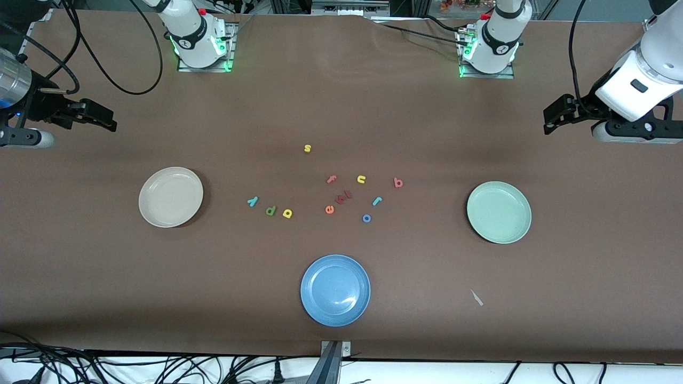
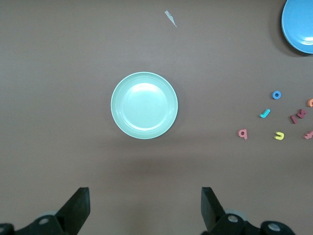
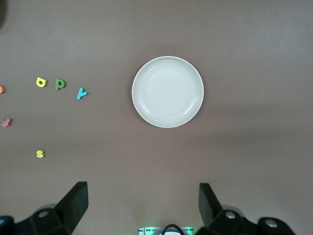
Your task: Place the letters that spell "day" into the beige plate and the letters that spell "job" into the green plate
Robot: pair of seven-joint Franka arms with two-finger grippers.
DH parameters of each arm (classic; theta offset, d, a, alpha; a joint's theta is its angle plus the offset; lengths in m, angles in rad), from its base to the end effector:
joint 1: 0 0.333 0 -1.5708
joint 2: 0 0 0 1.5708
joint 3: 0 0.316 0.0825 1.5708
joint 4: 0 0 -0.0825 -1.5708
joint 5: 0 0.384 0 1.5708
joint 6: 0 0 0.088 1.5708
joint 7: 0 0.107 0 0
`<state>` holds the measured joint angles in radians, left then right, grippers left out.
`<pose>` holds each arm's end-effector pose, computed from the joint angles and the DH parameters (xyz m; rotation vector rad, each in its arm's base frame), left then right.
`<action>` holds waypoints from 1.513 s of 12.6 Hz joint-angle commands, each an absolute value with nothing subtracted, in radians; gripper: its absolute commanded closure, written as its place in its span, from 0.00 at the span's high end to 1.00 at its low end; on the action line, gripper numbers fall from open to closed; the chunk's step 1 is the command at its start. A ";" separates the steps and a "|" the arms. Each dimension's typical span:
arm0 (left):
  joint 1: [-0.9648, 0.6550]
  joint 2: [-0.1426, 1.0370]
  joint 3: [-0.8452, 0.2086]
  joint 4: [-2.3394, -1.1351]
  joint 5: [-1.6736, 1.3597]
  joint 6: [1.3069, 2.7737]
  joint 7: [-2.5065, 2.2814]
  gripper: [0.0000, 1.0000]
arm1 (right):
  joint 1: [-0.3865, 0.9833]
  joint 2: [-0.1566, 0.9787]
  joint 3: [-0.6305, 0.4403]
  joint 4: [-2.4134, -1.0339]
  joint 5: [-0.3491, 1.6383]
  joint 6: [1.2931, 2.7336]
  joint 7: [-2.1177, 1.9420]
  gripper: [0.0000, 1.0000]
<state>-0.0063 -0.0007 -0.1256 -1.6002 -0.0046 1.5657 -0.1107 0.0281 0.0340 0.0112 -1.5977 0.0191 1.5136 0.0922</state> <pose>0.5480 -0.0732 0.6106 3.1406 -0.0332 -0.0536 0.5558 0.0239 0.5884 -3.1233 0.0827 0.1863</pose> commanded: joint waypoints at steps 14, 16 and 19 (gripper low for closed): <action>0.000 0.012 -0.133 -1.575 0.023 1.563 -0.123 1.00 | 0.031 0.028 0.015 -1.606 0.003 1.525 0.095 1.00; 0.002 0.012 -0.132 -1.575 0.023 1.565 -0.123 1.00 | 0.031 0.029 0.015 -1.606 0.003 1.525 0.095 1.00; 0.003 0.023 -0.132 -1.559 0.025 1.563 -0.121 1.00 | 0.031 0.032 0.015 -1.606 0.003 1.525 0.095 1.00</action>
